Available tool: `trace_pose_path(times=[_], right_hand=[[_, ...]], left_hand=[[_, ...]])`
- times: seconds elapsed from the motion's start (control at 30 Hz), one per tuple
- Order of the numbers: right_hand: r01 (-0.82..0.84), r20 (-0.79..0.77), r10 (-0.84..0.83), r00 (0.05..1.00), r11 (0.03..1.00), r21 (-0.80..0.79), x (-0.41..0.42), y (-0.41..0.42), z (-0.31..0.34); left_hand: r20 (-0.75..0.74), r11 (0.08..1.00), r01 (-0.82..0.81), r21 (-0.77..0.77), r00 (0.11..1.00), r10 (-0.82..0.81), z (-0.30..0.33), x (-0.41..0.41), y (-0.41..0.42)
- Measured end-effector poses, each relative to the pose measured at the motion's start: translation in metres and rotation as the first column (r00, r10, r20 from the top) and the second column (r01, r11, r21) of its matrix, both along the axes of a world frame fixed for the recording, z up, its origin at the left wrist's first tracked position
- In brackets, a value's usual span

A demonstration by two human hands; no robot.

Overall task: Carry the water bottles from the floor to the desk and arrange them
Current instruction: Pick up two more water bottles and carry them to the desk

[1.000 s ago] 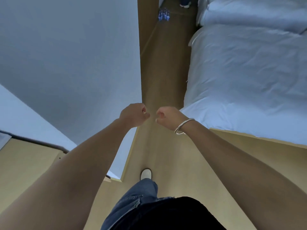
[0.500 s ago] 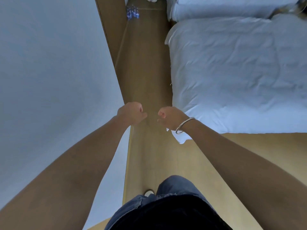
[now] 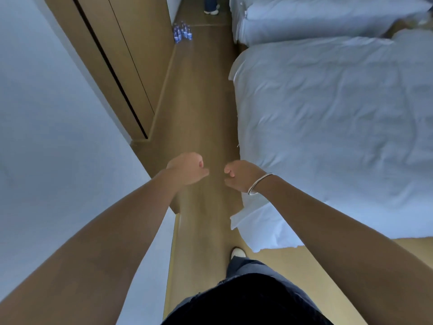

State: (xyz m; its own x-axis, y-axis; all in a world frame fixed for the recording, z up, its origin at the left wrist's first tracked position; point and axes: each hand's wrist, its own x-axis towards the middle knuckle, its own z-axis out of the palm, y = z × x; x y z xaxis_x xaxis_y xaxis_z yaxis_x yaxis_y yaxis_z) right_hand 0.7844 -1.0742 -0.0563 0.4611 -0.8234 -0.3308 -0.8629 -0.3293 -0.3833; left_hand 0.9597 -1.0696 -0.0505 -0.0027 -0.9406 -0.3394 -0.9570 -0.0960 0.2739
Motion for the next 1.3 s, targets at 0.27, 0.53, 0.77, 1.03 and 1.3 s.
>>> trace_pose_path(times=[0.27,0.53,0.77,1.03,1.3], right_hand=[[-0.059,-0.032,0.060,0.998,0.998,0.033,-0.019,-0.116,-0.007],[-0.048,-0.012,0.049,0.999,0.997,0.052,-0.017,-0.201,-0.025],[-0.015,-0.012,0.016,1.000,0.997,0.078,0.006,-0.299,-0.029],[0.057,0.002,-0.058,0.998,0.993,0.100,0.065,-0.449,-0.014],[0.089,0.033,-0.095,0.995,0.984,0.152,0.128,-0.558,-0.024]], left_hand=[[-0.055,0.995,-0.095,-0.005,0.994,0.095,-0.001,-0.027,-0.100],[-0.053,0.993,-0.113,0.045,0.992,0.116,-0.022,-0.021,-0.189],[-0.120,0.998,-0.048,0.029,0.992,0.051,-0.047,0.000,-0.300],[-0.138,0.999,-0.053,0.008,0.989,0.054,-0.047,0.075,-0.462],[-0.174,0.993,-0.085,0.086,0.980,0.099,-0.060,0.140,-0.564]])
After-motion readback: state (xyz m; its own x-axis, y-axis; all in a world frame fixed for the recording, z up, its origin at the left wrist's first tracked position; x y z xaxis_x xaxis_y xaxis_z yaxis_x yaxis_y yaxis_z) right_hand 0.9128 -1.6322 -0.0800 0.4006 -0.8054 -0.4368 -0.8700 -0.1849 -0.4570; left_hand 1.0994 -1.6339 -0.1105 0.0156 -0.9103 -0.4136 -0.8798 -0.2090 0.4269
